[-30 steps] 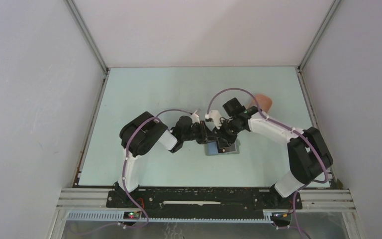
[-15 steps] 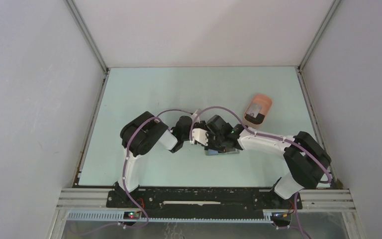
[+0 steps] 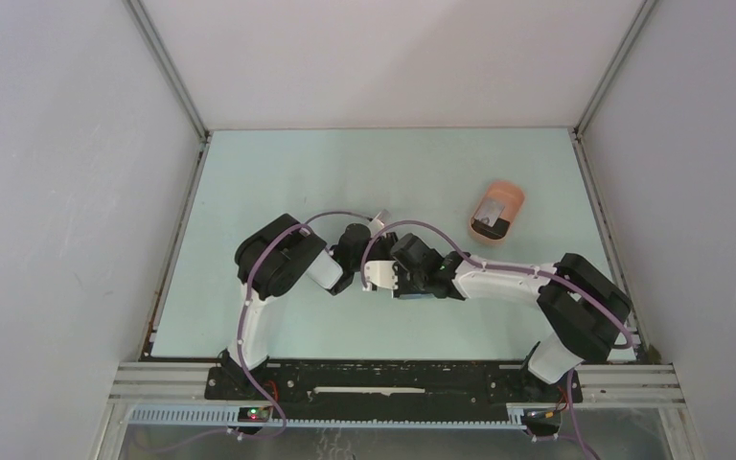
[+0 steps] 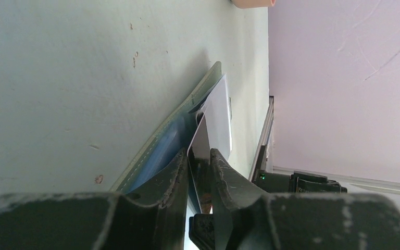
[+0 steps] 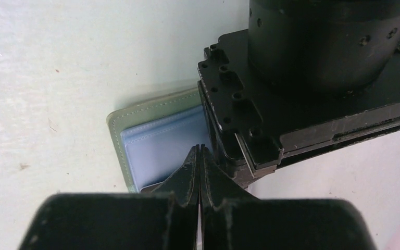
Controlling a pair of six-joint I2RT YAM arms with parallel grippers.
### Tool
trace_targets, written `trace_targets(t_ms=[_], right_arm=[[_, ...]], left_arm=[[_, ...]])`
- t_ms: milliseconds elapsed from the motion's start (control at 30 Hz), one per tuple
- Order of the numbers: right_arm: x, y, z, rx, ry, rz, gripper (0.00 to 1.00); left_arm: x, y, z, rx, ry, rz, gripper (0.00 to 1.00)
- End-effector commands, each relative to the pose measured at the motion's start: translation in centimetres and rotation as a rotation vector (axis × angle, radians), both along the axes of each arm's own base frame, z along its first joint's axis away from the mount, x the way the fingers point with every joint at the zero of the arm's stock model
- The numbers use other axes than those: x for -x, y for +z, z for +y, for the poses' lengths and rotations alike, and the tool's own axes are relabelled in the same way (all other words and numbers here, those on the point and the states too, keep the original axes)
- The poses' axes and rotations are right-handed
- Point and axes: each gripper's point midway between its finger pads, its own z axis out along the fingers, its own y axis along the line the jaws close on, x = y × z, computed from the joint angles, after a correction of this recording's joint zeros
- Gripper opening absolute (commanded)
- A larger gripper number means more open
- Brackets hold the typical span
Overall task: Put the credit cards into the card holder
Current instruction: Insert the credit card into the card holder.
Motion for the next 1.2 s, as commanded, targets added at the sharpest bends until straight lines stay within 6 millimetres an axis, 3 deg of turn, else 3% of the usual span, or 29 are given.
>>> trace_targets(t_ms=[0,333,1167], right_arm=[[-0.6,-0.1,-0.5,0.042,0.005,-0.056,0.0],[-0.3,-0.4,-2.7,0.093,-0.007,-0.055,0.0],[-2.0,-0.1,-7.6,0.105,-0.137,-0.046,0.0]], left_arm=[[0.2,-0.9,-0.1,-0.012,-0.016,0.017,0.27],[0.2,-1.1,0.3,-0.021,-0.011,0.018,0.3],[0.0,-1.2,0.5,-0.03,-0.003,0.017,0.4]])
